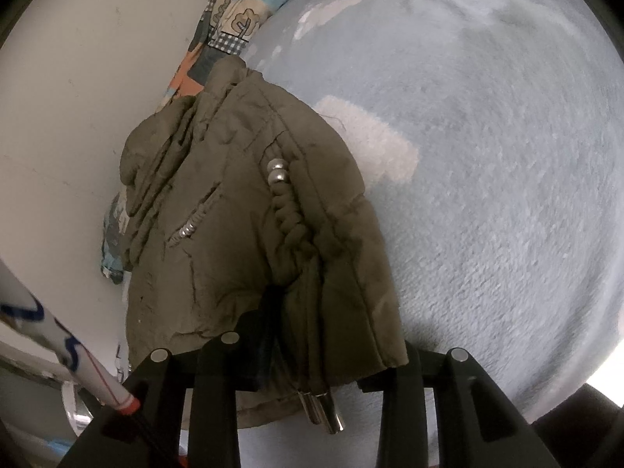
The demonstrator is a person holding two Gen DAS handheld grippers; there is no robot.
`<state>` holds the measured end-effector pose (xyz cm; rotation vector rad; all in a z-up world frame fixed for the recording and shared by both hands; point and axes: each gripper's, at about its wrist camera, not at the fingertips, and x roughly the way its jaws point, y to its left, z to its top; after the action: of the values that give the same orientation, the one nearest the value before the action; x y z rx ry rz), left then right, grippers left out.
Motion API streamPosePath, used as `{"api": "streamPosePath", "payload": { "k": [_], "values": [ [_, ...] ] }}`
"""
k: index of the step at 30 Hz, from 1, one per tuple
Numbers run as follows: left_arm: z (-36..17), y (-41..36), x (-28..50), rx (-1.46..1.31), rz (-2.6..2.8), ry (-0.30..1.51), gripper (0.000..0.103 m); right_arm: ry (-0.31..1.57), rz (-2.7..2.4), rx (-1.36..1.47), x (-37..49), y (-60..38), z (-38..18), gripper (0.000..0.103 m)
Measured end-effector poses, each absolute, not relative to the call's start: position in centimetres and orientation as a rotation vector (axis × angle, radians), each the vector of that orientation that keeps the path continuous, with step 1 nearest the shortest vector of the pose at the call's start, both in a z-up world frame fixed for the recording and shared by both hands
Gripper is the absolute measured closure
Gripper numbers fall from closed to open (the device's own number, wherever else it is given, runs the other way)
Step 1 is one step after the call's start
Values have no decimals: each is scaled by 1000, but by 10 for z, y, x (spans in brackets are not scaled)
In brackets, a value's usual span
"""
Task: Fold large clothes
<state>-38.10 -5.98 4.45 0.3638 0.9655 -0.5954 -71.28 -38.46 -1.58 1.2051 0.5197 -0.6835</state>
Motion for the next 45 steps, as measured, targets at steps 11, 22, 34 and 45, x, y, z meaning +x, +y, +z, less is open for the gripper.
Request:
{"api": "streamPosePath", "payload": {
  "k": [11,22,34,45],
  "values": [
    [47,-63,-390,435,-586,891,5,509,-678,1208,-716,-383,-17,69],
    [48,-65,-394,467,-585,861,6,510,-679,1207,-715,-382,-16,69],
    [50,-68,-399,502,-589,830,8,518,-686,1195,-713,-381,-15,69],
    [52,-73,-409,568,-596,767,16,524,-691,1185,-710,-381,-13,69]
  ]
}}
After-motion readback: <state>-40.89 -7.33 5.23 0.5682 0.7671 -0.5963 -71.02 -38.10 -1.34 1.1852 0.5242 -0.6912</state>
